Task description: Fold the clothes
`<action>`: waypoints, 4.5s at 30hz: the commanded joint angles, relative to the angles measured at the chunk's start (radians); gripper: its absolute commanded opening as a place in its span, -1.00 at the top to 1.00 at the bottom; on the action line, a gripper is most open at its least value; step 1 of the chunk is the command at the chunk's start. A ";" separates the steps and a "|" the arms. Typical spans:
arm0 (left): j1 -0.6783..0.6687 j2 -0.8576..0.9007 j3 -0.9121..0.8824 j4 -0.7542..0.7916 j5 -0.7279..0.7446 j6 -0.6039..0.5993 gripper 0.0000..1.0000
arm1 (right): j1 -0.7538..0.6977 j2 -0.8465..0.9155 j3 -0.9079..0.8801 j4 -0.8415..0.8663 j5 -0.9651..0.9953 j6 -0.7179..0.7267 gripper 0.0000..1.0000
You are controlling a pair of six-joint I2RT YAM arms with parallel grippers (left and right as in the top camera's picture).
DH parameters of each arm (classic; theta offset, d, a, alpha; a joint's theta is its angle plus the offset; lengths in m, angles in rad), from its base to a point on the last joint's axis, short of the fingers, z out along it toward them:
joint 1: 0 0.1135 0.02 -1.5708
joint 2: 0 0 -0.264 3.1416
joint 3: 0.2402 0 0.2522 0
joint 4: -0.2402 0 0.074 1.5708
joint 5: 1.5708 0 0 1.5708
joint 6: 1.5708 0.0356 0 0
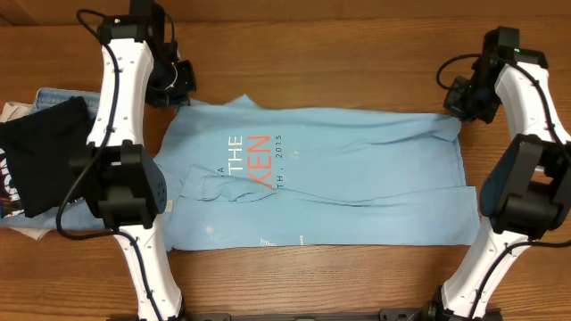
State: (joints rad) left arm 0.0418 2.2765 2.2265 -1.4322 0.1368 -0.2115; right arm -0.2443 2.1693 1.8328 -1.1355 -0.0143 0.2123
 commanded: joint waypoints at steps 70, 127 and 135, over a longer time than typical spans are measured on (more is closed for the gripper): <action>0.005 -0.478 -0.877 -0.062 -0.089 0.047 0.92 | -0.066 -0.313 -0.488 -0.334 0.105 0.104 0.92; 0.002 -0.478 -0.883 0.125 -0.039 -0.013 0.28 | -0.344 -0.313 -0.685 -0.105 -0.216 -0.138 -0.93; 0.002 -0.478 -0.883 0.129 -0.038 -0.013 0.27 | -0.337 -0.313 -0.750 -0.041 -0.269 -0.135 -0.87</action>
State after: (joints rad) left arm 0.0399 1.8122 1.3468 -1.3102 0.0834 -0.2184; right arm -0.5888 1.8736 1.1061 -1.1931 -0.2367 0.0811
